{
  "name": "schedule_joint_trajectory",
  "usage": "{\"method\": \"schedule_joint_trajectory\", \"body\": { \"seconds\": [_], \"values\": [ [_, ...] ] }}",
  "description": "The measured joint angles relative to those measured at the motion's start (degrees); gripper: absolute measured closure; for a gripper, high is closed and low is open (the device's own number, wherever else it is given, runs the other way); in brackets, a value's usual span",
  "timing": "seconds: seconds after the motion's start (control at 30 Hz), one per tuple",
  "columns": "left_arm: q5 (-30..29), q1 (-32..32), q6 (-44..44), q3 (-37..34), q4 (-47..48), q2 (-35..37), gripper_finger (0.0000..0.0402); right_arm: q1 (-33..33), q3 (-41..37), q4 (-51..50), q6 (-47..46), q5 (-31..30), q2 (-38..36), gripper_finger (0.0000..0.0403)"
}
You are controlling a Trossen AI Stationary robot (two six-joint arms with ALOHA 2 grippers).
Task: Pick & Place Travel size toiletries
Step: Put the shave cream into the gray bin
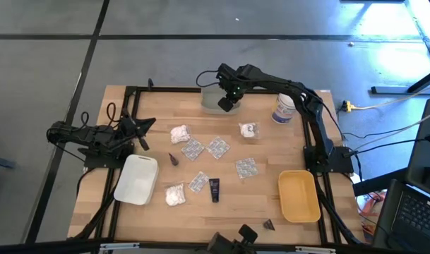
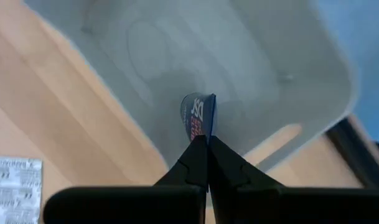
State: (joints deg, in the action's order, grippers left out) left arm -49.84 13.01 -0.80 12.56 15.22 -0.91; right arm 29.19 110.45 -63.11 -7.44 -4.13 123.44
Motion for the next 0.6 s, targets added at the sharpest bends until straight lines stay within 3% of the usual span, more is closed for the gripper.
{"method": "schedule_joint_trajectory", "body": {
  "seconds": [0.27,0.6],
  "values": [
    [0.0,0.0,0.0,0.0,0.0,0.0,0.039,0.2,-4.6,4.8,0.0,1.5,-0.5,0.04],
    [0.0,0.0,0.0,0.0,0.0,0.0,0.039,0.2,-4.9,5.1,0.1,1.6,-0.4,0.04]
  ]
}}
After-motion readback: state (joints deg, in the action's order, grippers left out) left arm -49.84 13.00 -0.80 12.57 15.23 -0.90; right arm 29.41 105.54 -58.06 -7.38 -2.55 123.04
